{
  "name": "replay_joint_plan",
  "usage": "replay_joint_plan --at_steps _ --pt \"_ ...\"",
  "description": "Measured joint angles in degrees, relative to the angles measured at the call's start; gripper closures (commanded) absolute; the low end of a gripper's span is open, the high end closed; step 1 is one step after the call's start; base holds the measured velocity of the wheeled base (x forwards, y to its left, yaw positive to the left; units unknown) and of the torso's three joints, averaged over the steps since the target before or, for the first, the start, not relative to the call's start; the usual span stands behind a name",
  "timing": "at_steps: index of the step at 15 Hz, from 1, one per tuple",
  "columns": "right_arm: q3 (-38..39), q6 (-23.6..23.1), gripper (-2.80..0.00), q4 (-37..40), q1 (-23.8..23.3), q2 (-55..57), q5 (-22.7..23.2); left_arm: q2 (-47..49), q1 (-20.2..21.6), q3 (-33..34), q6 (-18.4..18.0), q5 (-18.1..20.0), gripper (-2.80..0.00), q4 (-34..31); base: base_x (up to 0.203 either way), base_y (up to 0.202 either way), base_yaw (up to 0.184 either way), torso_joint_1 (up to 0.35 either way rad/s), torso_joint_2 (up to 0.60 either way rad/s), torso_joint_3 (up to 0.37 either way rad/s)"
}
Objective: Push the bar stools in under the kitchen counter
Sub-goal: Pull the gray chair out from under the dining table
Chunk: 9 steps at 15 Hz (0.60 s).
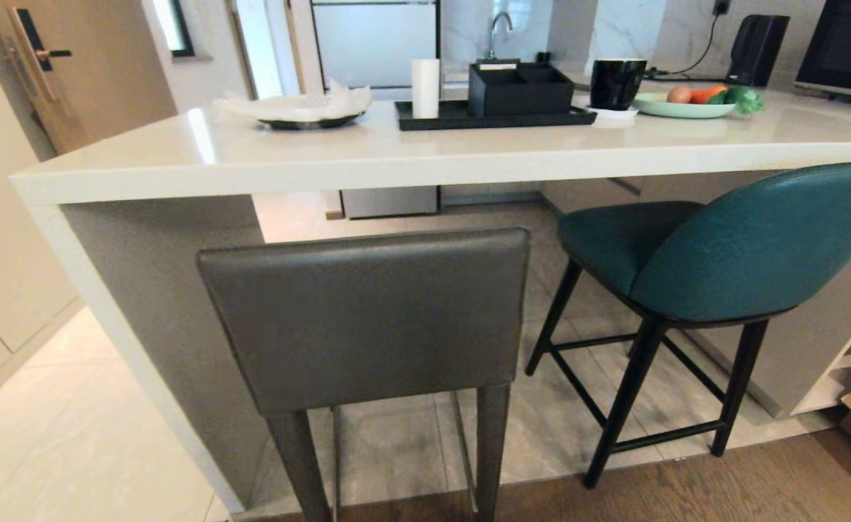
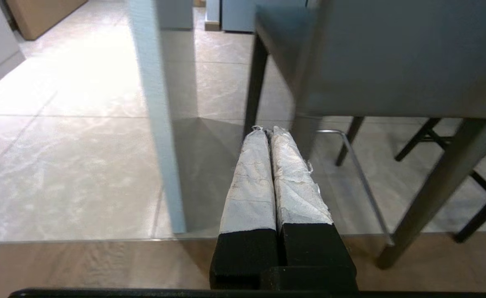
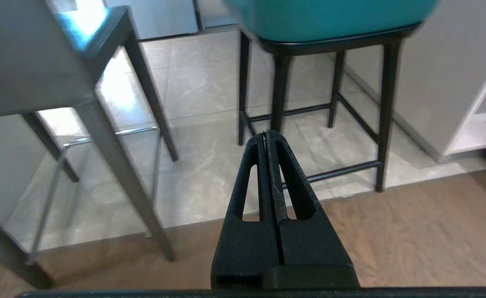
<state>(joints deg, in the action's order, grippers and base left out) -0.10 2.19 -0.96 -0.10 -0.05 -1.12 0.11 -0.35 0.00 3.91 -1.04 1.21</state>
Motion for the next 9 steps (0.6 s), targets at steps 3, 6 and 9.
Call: replay_joint_plan --at_steps 3,6,9 --pt "0.00 -0.02 0.00 0.02 -0.01 0.00 0.00 0.00 0.02 0.00 -0.01 0.02 0.00 -0.02 0.000 0.193 -0.001 0.003 0.00 0.002" --pt "0.00 0.00 0.00 0.02 -0.01 0.00 0.04 0.00 0.00 0.00 -0.06 0.05 0.00 0.00 0.000 0.079 -0.002 0.000 0.00 0.000" --pt "0.00 -0.07 0.00 0.09 0.02 0.00 0.02 0.00 0.11 0.00 -0.29 0.05 0.00 -0.04 0.000 0.000 0.000 0.000 0.00 0.000"
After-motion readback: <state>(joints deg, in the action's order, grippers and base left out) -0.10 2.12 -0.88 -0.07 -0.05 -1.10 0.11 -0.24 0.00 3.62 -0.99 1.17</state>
